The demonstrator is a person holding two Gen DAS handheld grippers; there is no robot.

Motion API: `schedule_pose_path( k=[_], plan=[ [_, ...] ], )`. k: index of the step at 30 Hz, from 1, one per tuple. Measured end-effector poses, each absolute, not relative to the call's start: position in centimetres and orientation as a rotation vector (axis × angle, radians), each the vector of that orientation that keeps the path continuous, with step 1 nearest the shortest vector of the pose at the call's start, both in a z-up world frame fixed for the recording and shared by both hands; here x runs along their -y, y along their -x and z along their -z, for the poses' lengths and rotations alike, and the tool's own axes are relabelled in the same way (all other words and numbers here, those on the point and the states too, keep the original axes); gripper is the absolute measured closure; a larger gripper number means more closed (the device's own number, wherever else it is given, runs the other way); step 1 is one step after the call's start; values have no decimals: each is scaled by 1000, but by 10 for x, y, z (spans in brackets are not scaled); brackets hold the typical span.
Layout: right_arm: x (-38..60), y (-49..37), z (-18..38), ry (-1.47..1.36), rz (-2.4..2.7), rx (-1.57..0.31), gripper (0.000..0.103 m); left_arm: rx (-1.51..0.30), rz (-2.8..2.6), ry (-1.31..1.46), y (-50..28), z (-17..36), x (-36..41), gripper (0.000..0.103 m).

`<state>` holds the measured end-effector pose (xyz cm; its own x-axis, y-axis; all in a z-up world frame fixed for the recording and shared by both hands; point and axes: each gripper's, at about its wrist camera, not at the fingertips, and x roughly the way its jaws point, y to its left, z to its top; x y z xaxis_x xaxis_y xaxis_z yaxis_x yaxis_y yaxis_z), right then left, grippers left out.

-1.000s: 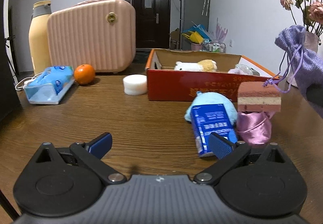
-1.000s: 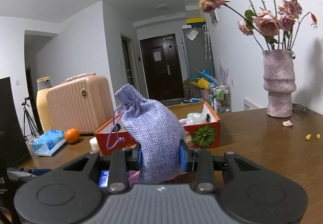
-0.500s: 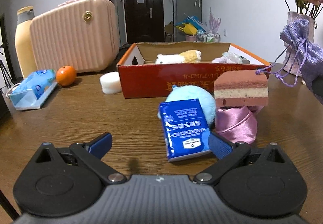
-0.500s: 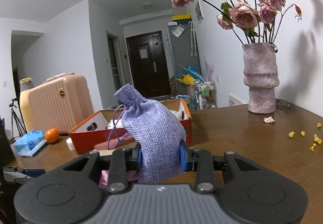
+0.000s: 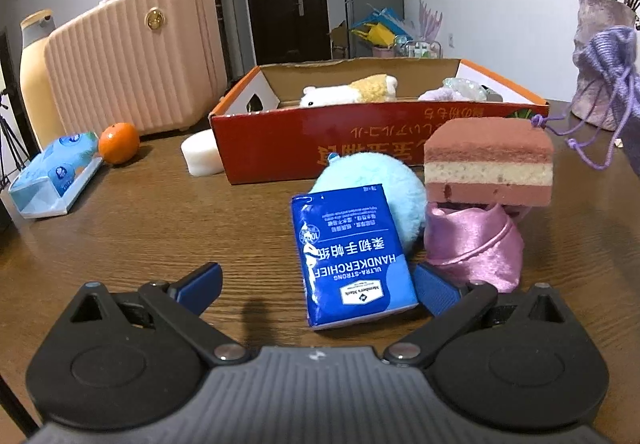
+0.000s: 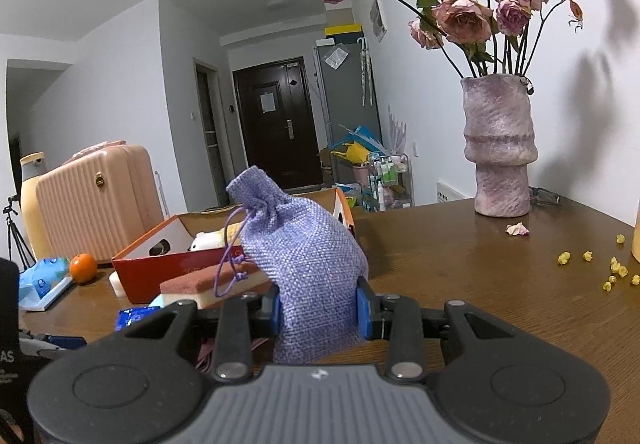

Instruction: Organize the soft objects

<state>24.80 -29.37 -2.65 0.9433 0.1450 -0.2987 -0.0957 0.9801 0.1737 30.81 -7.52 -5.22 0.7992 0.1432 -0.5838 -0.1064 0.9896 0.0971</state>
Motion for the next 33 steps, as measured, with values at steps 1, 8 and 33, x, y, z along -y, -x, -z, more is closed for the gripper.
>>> schedule_pose_path(
  k=[1, 8, 33],
  plan=[
    [294, -248, 27, -158, -122, -316, 70, -637, -137, -59, -310, 53, 75, 0],
    [292, -248, 28, -153, -119, -320, 70, -652, -115, -15, -314, 54, 70, 6],
    [291, -245, 26, -153, -130, -302, 70, -595, -11, 17, -297, 40, 67, 50]
  ],
)
